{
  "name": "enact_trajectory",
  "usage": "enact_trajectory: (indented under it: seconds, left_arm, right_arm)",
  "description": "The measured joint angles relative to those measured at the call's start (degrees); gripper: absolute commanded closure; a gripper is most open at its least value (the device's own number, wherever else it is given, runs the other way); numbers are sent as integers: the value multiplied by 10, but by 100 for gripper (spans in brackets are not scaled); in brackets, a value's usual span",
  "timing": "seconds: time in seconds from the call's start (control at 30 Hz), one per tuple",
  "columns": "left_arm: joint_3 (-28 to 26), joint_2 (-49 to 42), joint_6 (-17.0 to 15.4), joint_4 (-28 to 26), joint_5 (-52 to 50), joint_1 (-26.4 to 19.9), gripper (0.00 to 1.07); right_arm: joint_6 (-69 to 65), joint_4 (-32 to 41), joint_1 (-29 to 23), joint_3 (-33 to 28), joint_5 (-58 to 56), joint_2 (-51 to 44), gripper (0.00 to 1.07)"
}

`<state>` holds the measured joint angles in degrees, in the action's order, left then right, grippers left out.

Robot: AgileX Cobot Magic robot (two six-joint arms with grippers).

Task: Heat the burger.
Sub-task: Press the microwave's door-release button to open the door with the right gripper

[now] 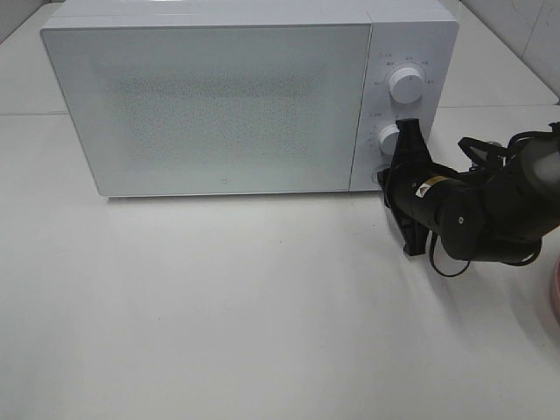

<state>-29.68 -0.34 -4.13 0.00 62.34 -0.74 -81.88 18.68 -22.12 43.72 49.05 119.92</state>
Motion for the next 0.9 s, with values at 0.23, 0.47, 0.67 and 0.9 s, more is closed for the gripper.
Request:
enact_trajectory:
  seconds: [0.23,0.47,0.67,0.9]
  left_arm:
    - [0,0,0,0,0,0,10]
    - [0,0,0,0,0,0,10]
    - [0,0,0,0,0,0,10]
    - [0,0,0,0,0,0,10]
  right_arm:
    - [-1,2,5,15,-19,15,107]
    - [-2,17,5,17,-3,16,107]
    - [-18,14,3,11,29,20,107]
    - [-30,14,2,9,48,20,107]
